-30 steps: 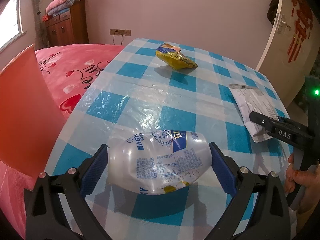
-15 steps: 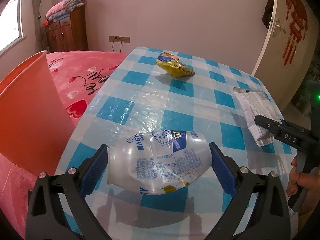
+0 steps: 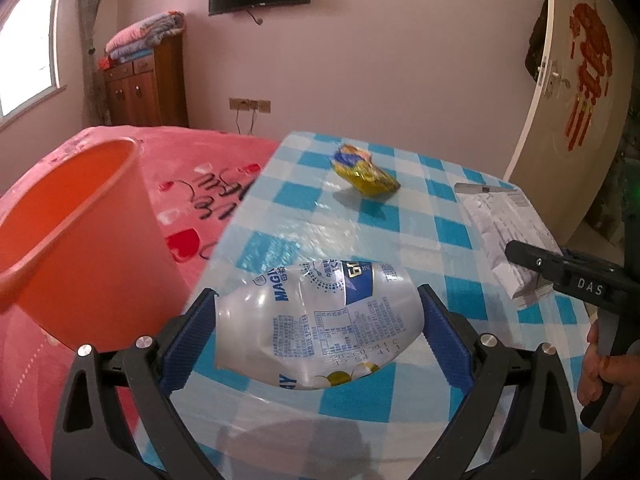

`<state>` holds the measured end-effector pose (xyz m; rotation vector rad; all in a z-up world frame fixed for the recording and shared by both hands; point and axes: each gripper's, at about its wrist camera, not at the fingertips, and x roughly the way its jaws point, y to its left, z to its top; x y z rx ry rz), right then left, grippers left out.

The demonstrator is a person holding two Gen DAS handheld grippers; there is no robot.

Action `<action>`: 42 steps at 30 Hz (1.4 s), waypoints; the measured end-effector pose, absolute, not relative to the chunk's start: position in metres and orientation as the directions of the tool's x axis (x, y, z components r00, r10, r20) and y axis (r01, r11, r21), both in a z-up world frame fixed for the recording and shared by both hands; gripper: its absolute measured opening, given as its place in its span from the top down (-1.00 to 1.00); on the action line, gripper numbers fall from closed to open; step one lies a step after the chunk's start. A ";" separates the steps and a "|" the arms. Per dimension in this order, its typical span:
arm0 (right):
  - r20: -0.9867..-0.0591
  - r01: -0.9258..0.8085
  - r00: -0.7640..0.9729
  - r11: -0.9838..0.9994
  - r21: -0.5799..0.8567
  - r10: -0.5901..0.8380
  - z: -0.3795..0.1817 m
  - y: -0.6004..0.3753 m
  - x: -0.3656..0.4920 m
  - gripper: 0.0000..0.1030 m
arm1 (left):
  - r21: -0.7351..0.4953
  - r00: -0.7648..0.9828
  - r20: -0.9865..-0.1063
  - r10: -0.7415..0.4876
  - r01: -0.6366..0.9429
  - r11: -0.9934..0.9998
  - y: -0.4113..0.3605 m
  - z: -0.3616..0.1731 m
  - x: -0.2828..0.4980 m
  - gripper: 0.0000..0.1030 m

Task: Collect trash
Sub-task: 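Lift both held items and carry them over the orange bucket, then open both grippers to drop the items into the bucket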

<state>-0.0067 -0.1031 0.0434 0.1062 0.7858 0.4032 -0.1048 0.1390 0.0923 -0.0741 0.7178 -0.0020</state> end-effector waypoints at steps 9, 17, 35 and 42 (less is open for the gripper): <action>-0.624 -0.452 0.572 0.839 0.302 0.532 0.078 -0.047 -0.004 -0.06 | -0.075 0.801 -0.597 0.042 -0.108 0.991 0.184 0.127 -0.113 -0.88; -0.579 -0.609 0.494 0.734 0.302 0.649 0.118 0.030 0.002 -0.06 | -0.042 0.820 -0.542 0.182 -0.243 0.969 0.242 0.156 -0.117 -0.88; -0.574 -0.773 0.312 0.553 0.310 0.757 0.142 0.202 0.033 -0.09 | 0.058 0.702 -0.596 0.390 -0.446 0.893 0.348 0.139 -0.094 -0.88; -0.574 -0.770 0.319 0.559 0.307 0.754 0.137 0.216 0.032 -0.51 | 0.077 0.658 -0.642 0.394 -0.456 0.887 0.352 0.122 -0.088 -0.89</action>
